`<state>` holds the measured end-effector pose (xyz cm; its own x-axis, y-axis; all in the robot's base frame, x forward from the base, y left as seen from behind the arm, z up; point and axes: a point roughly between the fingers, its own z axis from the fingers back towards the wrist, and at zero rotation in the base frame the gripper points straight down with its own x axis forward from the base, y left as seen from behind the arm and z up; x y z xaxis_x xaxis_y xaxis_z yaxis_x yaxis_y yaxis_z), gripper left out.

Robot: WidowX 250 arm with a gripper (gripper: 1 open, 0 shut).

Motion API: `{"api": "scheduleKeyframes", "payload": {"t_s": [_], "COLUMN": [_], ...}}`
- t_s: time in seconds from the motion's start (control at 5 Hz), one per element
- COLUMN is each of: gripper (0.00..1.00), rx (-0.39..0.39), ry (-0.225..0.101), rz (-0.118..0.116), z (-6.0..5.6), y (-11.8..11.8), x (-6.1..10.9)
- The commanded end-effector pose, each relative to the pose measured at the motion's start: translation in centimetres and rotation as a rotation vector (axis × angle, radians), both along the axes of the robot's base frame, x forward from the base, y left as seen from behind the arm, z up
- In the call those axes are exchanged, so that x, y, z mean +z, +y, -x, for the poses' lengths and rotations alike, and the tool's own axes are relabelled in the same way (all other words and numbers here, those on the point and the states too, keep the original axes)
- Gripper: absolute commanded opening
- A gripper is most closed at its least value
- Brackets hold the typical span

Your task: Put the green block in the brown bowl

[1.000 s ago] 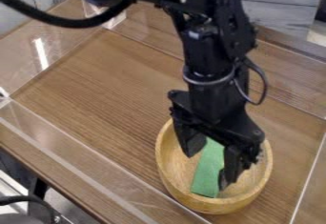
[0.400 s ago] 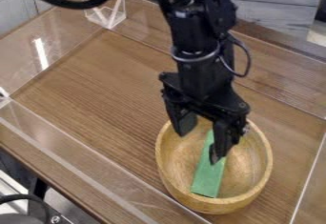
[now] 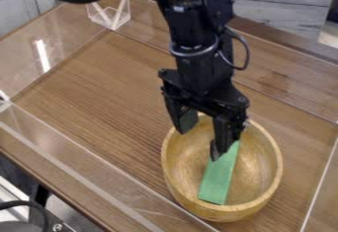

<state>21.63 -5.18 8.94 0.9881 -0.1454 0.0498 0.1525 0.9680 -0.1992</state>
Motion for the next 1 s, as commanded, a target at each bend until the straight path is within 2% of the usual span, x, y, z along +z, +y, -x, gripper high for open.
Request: {"api": "scheduleKeyframes", "payload": {"t_s": [0.0, 0.8], "gripper": [1.00, 1.00], "rx": [0.012, 0.051], "ry": [-0.049, -0.050], "rz": [0.008, 0.016], "z": [-1.3, -2.3], "y": [0.5, 1.8], "x": [1.0, -0.2]}}
